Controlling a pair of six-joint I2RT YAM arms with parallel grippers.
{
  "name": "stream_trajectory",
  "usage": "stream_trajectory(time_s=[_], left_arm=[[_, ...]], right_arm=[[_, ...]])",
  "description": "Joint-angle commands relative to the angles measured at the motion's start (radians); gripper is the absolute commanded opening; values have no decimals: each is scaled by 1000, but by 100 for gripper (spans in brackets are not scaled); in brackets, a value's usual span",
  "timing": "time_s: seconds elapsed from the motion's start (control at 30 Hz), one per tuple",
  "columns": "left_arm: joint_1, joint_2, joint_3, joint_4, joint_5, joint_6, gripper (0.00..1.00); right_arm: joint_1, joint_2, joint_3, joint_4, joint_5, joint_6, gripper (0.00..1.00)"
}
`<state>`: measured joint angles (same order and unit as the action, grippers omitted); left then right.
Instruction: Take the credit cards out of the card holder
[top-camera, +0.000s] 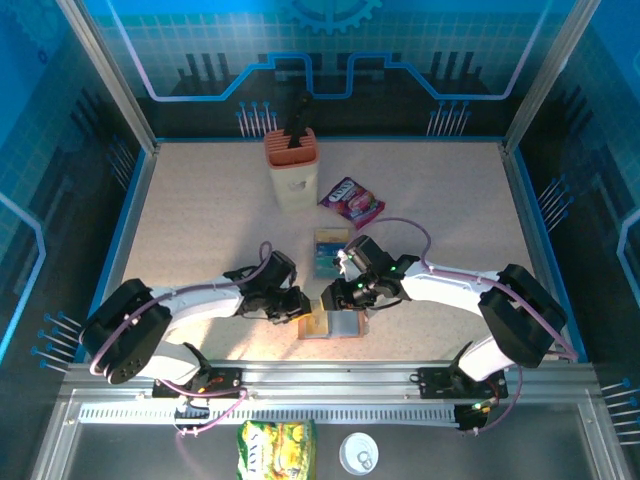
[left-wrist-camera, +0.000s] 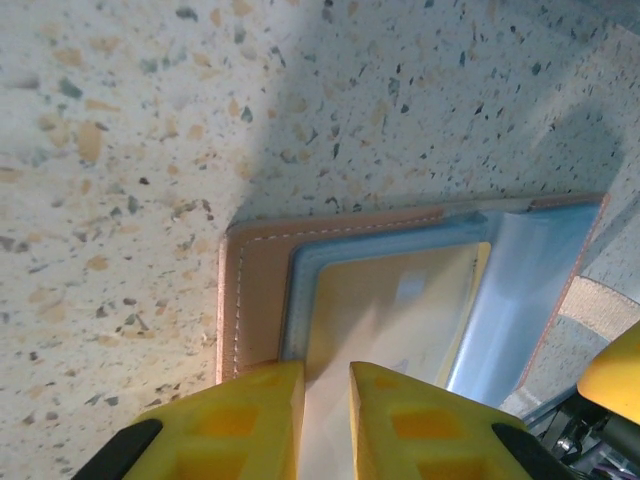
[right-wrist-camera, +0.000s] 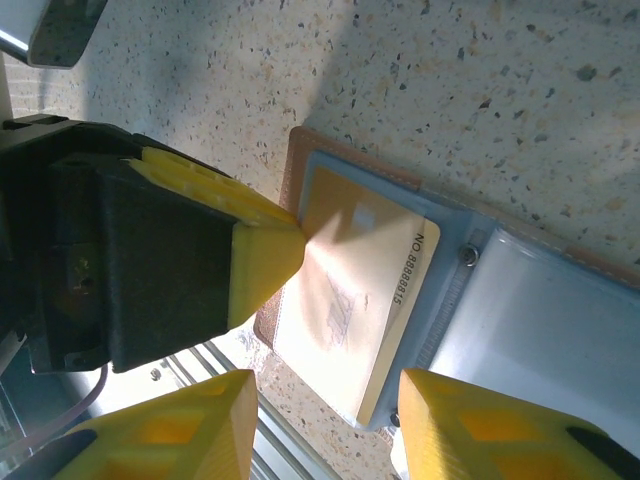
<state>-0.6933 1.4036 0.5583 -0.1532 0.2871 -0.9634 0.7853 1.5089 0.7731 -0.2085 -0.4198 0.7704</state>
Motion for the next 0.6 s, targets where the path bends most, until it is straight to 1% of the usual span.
stream_trajectory(time_s=[0.0,0.27,0.57], left_arm=[[-8,-41,-20,-48,-29,-3,20],[-11,-100,45,-112,-40,9,20],[-69,-42,41,-70,-47,-21,13]], right_arm=[[14,-24,-5,-13,-3,9,42],[18,-21,-3,-10,-18,11,42],[21,-3,7,-2,-27,12,42]])
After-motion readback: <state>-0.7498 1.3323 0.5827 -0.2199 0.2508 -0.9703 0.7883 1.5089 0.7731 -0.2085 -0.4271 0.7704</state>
